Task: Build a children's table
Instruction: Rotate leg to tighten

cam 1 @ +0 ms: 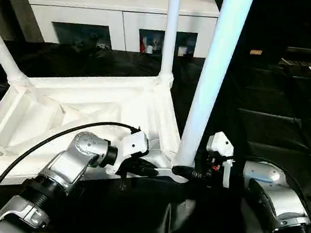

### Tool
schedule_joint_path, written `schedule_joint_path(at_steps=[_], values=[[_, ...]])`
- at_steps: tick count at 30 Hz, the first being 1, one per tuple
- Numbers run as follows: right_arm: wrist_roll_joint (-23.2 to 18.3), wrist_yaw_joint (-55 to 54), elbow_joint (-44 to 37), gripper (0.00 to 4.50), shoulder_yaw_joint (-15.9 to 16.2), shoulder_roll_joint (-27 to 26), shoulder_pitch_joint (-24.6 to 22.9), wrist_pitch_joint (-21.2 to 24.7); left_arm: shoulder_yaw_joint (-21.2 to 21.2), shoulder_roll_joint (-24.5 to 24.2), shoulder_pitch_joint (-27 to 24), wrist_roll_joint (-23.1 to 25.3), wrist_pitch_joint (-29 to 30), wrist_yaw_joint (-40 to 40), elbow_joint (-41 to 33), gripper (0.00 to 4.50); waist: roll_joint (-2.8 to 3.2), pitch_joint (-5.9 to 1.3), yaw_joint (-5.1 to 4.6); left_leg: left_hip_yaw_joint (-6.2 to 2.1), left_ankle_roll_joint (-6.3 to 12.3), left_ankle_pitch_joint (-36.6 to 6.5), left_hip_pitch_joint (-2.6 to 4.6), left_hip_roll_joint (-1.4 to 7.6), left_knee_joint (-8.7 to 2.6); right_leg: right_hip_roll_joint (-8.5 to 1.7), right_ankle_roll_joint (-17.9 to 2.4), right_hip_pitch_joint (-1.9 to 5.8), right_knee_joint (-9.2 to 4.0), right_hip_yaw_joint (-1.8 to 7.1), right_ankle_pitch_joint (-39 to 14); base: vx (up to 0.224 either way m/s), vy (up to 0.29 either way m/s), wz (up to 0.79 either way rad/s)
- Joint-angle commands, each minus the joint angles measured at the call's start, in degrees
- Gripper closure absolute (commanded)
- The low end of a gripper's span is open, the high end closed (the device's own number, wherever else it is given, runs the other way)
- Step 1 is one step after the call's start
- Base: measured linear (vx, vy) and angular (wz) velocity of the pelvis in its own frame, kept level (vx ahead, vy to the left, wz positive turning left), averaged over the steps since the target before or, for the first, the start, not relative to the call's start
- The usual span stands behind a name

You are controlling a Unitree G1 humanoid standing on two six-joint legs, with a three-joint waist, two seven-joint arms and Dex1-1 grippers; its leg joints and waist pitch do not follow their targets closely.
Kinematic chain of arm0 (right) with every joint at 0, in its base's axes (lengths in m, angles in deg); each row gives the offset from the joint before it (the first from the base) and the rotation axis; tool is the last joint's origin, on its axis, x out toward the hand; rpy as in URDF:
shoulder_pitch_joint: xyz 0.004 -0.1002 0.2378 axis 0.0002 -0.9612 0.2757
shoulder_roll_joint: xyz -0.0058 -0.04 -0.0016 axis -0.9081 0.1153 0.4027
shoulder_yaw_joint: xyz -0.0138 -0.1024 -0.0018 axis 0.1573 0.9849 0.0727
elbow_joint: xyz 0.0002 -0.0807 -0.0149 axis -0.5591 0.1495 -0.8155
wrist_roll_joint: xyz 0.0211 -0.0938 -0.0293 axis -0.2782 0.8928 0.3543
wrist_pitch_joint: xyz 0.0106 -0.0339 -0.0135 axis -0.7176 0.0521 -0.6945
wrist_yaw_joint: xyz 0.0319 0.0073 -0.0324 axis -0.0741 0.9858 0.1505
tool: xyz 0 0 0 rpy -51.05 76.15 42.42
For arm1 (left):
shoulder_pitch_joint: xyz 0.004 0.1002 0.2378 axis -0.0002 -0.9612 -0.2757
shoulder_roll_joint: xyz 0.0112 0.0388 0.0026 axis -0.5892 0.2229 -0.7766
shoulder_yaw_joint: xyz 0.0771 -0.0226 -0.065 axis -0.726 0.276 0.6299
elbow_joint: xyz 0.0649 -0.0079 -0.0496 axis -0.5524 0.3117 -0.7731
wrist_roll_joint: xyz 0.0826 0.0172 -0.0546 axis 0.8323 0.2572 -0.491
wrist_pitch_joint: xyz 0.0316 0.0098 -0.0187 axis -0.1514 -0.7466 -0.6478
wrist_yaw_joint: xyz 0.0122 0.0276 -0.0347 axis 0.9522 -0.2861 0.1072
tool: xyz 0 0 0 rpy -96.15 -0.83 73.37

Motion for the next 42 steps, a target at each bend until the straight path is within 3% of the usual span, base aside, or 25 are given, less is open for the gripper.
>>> schedule_joint_path(at_steps=[1,4,7,9,11,14,16,17,18,20,23,24,28,29,30,32,34,35,36,38,40,42], values=[[1.0,1.3,0.8,1.90,1.7,0.3,0.4,-0.3,-0.5,-0.3,-1.1,-0.3,0.7,0.6,0.2,4.50,-1.23,-3.26,-0.01,-0.92,6.25,-8.5,0.32,3.10,-3.55,-3.30,-15.2,2.64,-3.35,2.40,-6.4,0.000,0.000,0.00],[2.2,-3.0,2.6,1.91,0.9,-1.4,0.7,-0.1,-0.2,0.0,-0.9,0.4,1.6,-1.1,1.1,4.50,-1.29,-3.32,-0.04,-0.91,6.31,-8.1,0.32,3.08,-3.49,-3.27,-15.3,2.63,-3.27,2.40,-5.7,0.000,0.000,0.00],[4.1,-9.4,5.1,1.91,0.0,-3.8,1.2,0.1,0.5,1.3,0.0,1.6,2.3,-5.1,3.2,4.50,-1.34,-2.73,-0.55,-0.92,4.46,-12.0,0.37,2.93,-3.97,-3.22,-14.5,2.39,-3.93,2.36,-11.8,0.000,0.000,0.00],[5.3,-17.7,7.2,1.91,-1.4,-7.7,1.4,1.5,1.9,3.9,1.9,3.1,3.2,-11.8,7.0,4.50,-1.38,-2.43,-1.10,-1.11,1.64,-16.9,0.99,2.88,-4.34,-3.42,-12.2,2.13,-4.86,2.45,-20.5,0.000,0.000,0.00],[5.6,-19.9,7.7,1.91,-1.8,-8.8,1.4,1.9,2.3,4.7,2.5,3.5,3.4,-13.7,8.2,4.50,-1.45,-2.46,-1.44,-1.41,0.60,-18.3,0.99,2.84,-4.56,-3.36,-11.0,2.11,-4.98,2.46,-22.2,0.000,0.000,0.00],[6.4,-33.1,9.7,1.91,-4.8,-15.1,1.8,4.2,5.2,9.2,5.6,4.3,6.0,-25.0,13.3,4.50,-1.12,-2.24,-2.09,-1.46,-0.28,-20.5,0.99,2.65,-4.76,-3.34,-9.7,1.72,-5.36,2.50,-24.7,0.000,0.000,0.00],[6.6,-37.2,10.6,1.91,-5.9,-16.9,2.0,4.7,6.2,10.6,6.5,4.5,6.7,-28.5,14.8,4.50,-1.31,-2.30,-2.15,-1.66,-0.60,-21.2,1.11,2.59,-4.83,-3.42,-9.0,1.81,-5.59,2.35,-26.2,0.000,0.000,0.00],[8.2,-45.8,13.0,1.91,-6.8,-20.5,3.0,4.7,7.9,13.4,8.4,4.5,7.2,-35.2,18.1,4.50,-1.03,-2.06,-2.35,-1.74,-0.85,-22.5,1.09,2.37,-4.88,-3.42,-7.8,1.52,-6.01,2.23,-29.0,0.000,0.000,0.00],[8.5,-46.9,13.4,1.91,-6.9,-21.0,3.1,4.5,8.1,13.8,8.7,4.5,7.3,-36.0,18.6,4.50,-1.23,-2.05,-2.56,-1.88,-1.43,-24.1,1.54,2.25,-4.82,-3.42,-6.9,1.25,-6.40,2.03,-31.4,0.000,0.000,0.00],[9.5,-52.9,16.0,1.91,-7.4,-24.0,4.1,2.9,9.0,15.9,10.2,4.6,6.4,-40.4,21.3,4.50,-1.26,-2.09,-2.61,-2.04,-1.26,-24.2,1.36,2.09,-4.85,-3.56,-6.1,1.45,-6.58,1.90,-32.5,0.000,0.000,0.00],[8.8,-56.1,18.7,1.91,-8.7,-26.5,5.2,1.7,9.2,17.1,11.3,5.1,5.2,-41.9,23.5,4.50,-1.02,-2.33,-2.92,-2.06,0.03,-23.8,1.26,2.20,-5.21,-3.43,-6.2,1.39,-6.79,1.97,-28.9,0.000,0.000,0.00],[8.4,-56.2,19.4,1.36,-9.1,-27.3,5.7,0.9,9.2,17.4,11.7,5.3,4.5,-42.2,24.3,4.50,-1.07,-2.37,-3.01,-2.00,0.34,-24.0,1.26,2.15,-5.20,-3.41,-6.5,1.38,-6.77,2.03,-28.2,0.000,0.000,0.00],[8.8,-54.4,18.7,1.01,-8.8,-27.4,6.5,-1.1,8.2,17.0,11.9,5.7,3.7,-39.7,23.9,4.50,-1.00,-2.30,-3.32,-2.00,0.97,-24.3,0.95,2.10,-5.24,-3.44,-6.7,1.52,-6.68,2.02,-28.0,0.000,0.000,0.00],[8.6,-53.0,18.2,0.87,-8.7,-27.1,6.7,-1.3,7.7,16.5,11.7,5.8,3.5,-38.2,23.3,4.50,-0.69,-2.68,-3.76,-2.62,0.93,-22.1,-0.33,2.37,-5.70,-3.55,-7.0,2.66,-5.89,1.77,-24.3,0.000,0.000,0.00],[8.7,-51.8,17.9,0.87,-8.5,-26.8,7.0,-1.4,7.4,16.2,11.6,5.9,3.3,-37.3,23.1,4.50,-0.68,-2.53,-4.07,-2.65,0.95,-21.9,-0.41,2.51,-5.74,-3.42,-7.6,2.47,-5.84,1.70,-21.9,0.000,0.000,0.00],[8.8,-49.3,16.8,0.70,-7.7,-25.5,7.1,-1.6,6.6,15.4,11.1,6.0,2.5,-35.0,22.3,4.50,-1.01,-2.66,-4.06,-2.21,1.30,-23.2,0.43,2.39,-5.27,-3.49,-9.4,1.95,-6.00,1.98,-20.4,0.000,0.000,0.00],[8.8,-49.3,16.8,0.70,-7.7,-25.5,7.1,-1.6,6.6,15.4,11.1,6.0,2.5,-35.0,22.3,4.50,-1.00,-2.59,-3.97,-1.92,2.14,-21.8,0.43,2.37,-5.06,-3.67,-10.6,1.93,-6.03,2.18,-20.2,0.000,0.000,0.00],[8.4,-40.1,13.3,0.70,-4.8,-20.7,6.5,-1.9,4.8,13.0,9.4,5.6,2.5,-29.0,19.9,4.50,-0.91,-2.64,-3.75,-1.87,2.56,-21.0,0.50,2.43,-4.98,-3.67,-10.8,2.03,-5.99,2.18,-20.1,0.000,0.000,0.00],[8.4,-40.1,13.3,0.70,-4.8,-20.7,6.5,-1.9,4.8,13.0,9.4,5.6,2.5,-29.0,19.9,4.50,-1.04,-2.77,-3.75,-1.88,3.47,-18.8,-0.19,2.51,-4.96,-3.54,-11.0,2.52,-5.54,2.17,-17.7,0.000,0.000,0.00],[7.2,-25.5,8.4,0.70,-0.9,-13.3,4.0,-4.2,2.4,9.5,7.3,4.9,1.9,-20.1,17.3,4.50,-0.83,-2.78,-3.47,-1.75,4.07,-18.2,-0.02,2.64,-4.80,-3.59,-11.2,2.45,-5.56,2.23,-16.7,0.000,0.000,0.00],[7.0,-22.4,7.2,0.70,-0.1,-11.5,3.3,-5.0,2.0,8.6,6.9,4.9,2.0,-18.4,16.9,4.50,-1.07,-2.91,-3.02,-1.32,5.65,-16.0,0.12,2.61,-4.41,-3.69,-12.0,2.44,-5.47,2.36,-15.1,0.026,-0.018,0.02],[6.7,-15.9,3.9,0.70,0.5,-6.6,1.5,-6.3,0.5,5.2,5.3,3.9,1.1,-10.9,13.7,4.50,-1.00,-3.22,-2.55,-1.26,6.62,-11.2,-0.05,2.88,-4.09,-3.57,-13.8,2.71,-4.72,2.32,-9.3,0.052,-0.035,0.04]])
